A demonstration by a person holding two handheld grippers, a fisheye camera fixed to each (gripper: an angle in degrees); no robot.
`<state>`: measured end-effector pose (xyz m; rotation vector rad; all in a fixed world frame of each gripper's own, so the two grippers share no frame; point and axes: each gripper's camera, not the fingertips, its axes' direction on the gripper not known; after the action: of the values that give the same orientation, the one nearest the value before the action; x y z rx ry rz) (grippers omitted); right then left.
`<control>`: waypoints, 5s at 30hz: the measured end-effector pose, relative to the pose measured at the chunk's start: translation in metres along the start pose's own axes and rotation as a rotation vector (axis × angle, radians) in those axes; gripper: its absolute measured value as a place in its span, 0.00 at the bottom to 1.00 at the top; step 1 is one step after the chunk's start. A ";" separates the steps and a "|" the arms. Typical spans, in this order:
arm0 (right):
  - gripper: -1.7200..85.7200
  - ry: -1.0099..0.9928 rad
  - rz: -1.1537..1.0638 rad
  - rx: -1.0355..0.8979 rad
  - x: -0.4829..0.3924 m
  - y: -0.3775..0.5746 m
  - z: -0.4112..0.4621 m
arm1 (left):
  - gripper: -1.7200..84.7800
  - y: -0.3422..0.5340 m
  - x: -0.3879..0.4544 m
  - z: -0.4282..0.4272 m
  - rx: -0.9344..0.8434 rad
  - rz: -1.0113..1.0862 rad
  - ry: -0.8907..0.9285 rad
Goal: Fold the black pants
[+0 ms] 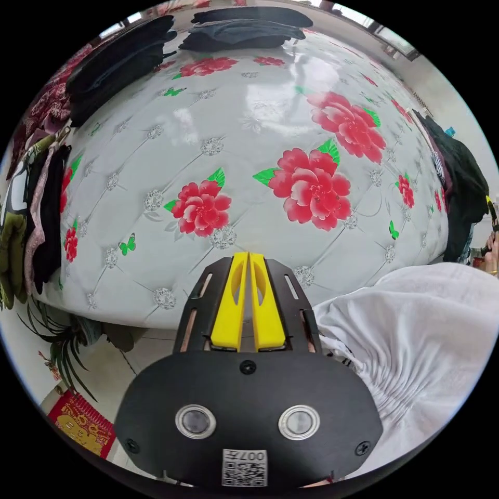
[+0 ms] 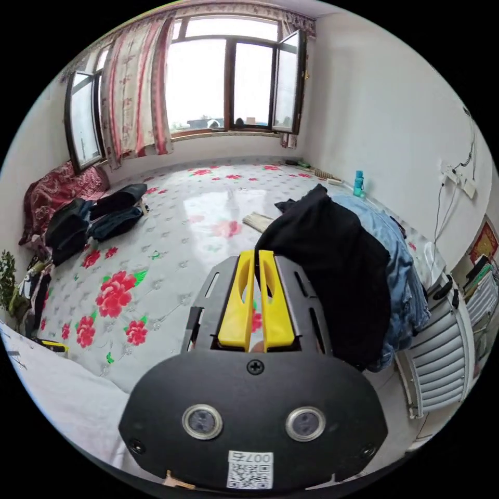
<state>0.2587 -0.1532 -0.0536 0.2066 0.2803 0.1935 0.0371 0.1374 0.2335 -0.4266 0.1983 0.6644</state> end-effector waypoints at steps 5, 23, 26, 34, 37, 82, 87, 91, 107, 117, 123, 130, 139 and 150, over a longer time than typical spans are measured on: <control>0.02 -0.424 -0.175 -0.070 -0.147 0.000 0.014 | 0.01 0.017 -0.053 -0.014 0.112 -0.071 0.266; 0.07 -0.721 -0.427 -0.490 -0.420 0.074 0.102 | 0.12 0.129 -0.227 -0.094 0.381 -0.106 0.306; 0.07 -0.541 -0.301 -0.533 -0.392 0.082 0.129 | 0.15 0.132 -0.222 -0.106 0.374 0.024 0.284; 0.07 -0.422 -0.306 -0.602 -0.402 0.080 0.167 | 0.18 0.095 -0.154 -0.081 0.188 0.295 0.153; 0.07 -0.376 -0.297 -0.538 -0.401 0.040 0.181 | 0.14 0.089 -0.139 -0.064 0.145 0.290 0.009; 0.02 0.115 -0.064 -0.924 -0.110 0.043 0.172 | 0.05 0.127 -0.212 -0.162 0.038 0.296 0.366; 0.04 0.141 -0.087 -0.687 -0.118 0.006 0.150 | 0.06 0.122 -0.220 -0.192 0.252 0.149 0.309; 0.07 0.001 -0.096 -0.544 -0.134 -0.057 0.181 | 0.07 0.080 -0.212 -0.198 0.263 0.061 0.161; 0.05 -0.104 -0.250 -0.738 -0.198 -0.130 0.380 | 0.14 -0.086 -0.159 -0.126 0.045 -0.183 -0.119; 0.02 -0.155 -0.368 0.002 -0.183 -0.200 0.188 | 0.06 -0.065 -0.143 -0.193 0.352 -0.131 -0.034; 0.02 -0.022 -0.218 -0.422 -0.120 -0.088 0.239 | 0.06 -0.055 -0.148 -0.158 0.288 -0.107 -0.020; 0.03 0.027 0.025 -0.471 -0.080 -0.025 0.226 | 0.07 -0.060 -0.160 -0.155 0.276 -0.140 0.010; 0.04 -0.066 0.128 -0.551 -0.051 -0.052 0.291 | 0.07 -0.081 -0.170 -0.165 0.248 -0.132 -0.019; 0.02 0.344 0.038 -0.564 -0.055 -0.090 0.381 | 0.08 -0.103 -0.202 -0.183 0.308 -0.219 0.116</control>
<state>0.3330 -0.3179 0.2976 -0.3847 0.5501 0.3375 -0.0612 -0.1283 0.1651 -0.1864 0.3532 0.3852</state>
